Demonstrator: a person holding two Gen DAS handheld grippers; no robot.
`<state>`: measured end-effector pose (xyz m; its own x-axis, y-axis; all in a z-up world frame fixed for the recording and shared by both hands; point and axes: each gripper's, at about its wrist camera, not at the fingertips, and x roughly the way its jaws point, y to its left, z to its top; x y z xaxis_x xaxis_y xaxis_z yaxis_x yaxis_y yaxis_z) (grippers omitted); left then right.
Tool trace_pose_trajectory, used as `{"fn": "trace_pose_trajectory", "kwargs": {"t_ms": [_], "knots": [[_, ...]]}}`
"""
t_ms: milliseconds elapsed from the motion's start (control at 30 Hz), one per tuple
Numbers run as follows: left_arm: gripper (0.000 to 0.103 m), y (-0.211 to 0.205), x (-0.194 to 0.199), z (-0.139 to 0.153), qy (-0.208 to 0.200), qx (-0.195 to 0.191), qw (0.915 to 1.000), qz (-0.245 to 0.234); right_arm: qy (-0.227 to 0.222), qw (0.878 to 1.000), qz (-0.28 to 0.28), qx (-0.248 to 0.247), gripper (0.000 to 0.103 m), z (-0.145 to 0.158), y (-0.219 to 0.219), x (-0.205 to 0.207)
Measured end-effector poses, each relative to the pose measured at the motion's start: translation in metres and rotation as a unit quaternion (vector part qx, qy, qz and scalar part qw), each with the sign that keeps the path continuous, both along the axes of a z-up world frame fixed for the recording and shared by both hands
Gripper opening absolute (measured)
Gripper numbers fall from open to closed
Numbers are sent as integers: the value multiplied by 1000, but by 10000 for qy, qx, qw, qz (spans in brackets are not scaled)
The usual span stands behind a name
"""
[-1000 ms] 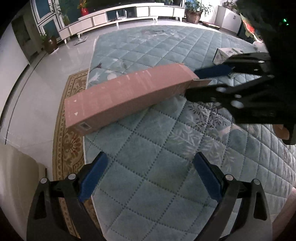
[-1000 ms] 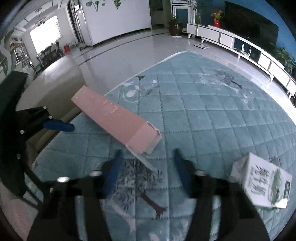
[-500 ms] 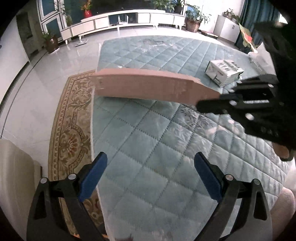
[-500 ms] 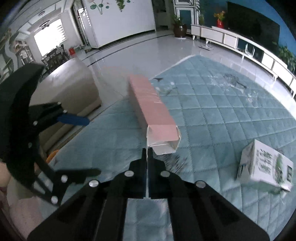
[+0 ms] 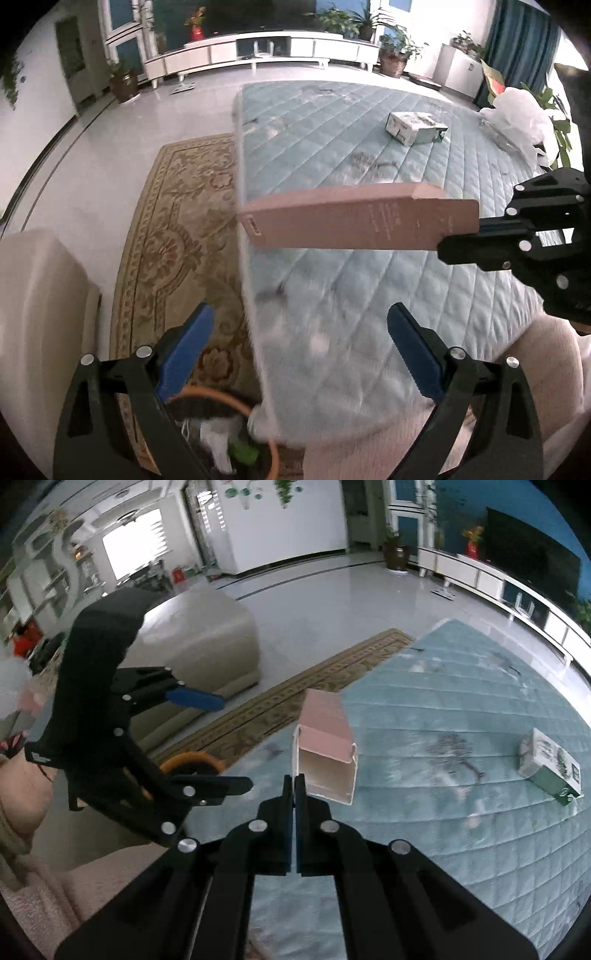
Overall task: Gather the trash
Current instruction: 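Carry the pink box with the right gripper into the orange bin and release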
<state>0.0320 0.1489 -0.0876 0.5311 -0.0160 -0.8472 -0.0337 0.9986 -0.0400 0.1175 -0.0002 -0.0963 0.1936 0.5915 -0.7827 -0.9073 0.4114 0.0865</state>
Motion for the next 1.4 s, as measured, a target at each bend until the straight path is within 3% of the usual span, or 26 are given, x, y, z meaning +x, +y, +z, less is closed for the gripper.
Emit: {"fn": "trace_pose_trajectory", "kwargs": {"t_ms": [333, 600, 1200, 1233, 1333, 1400], "knots": [[93, 47, -113, -20, 253, -57, 9976, 636, 233, 9957, 889, -129, 1, -12, 59, -99], [93, 88, -164, -50, 427, -245, 9918, 1182, 361, 9883, 1344, -632, 0, -44, 122, -139], [93, 160, -198, -90, 687, -407, 9780, 1925, 528, 9713, 1861, -1384, 1, -92, 225, -163], [93, 164, -200, -92, 700, -413, 9771, 1966, 548, 9711, 1839, -1420, 5, -95, 229, -163], [93, 171, -204, -97, 733, -463, 9748, 2056, 580, 9714, 1806, -1428, 30, -100, 234, -163], [93, 173, -204, -100, 756, -475, 9742, 2073, 544, 9711, 1811, -1457, 31, -101, 235, -164]]}}
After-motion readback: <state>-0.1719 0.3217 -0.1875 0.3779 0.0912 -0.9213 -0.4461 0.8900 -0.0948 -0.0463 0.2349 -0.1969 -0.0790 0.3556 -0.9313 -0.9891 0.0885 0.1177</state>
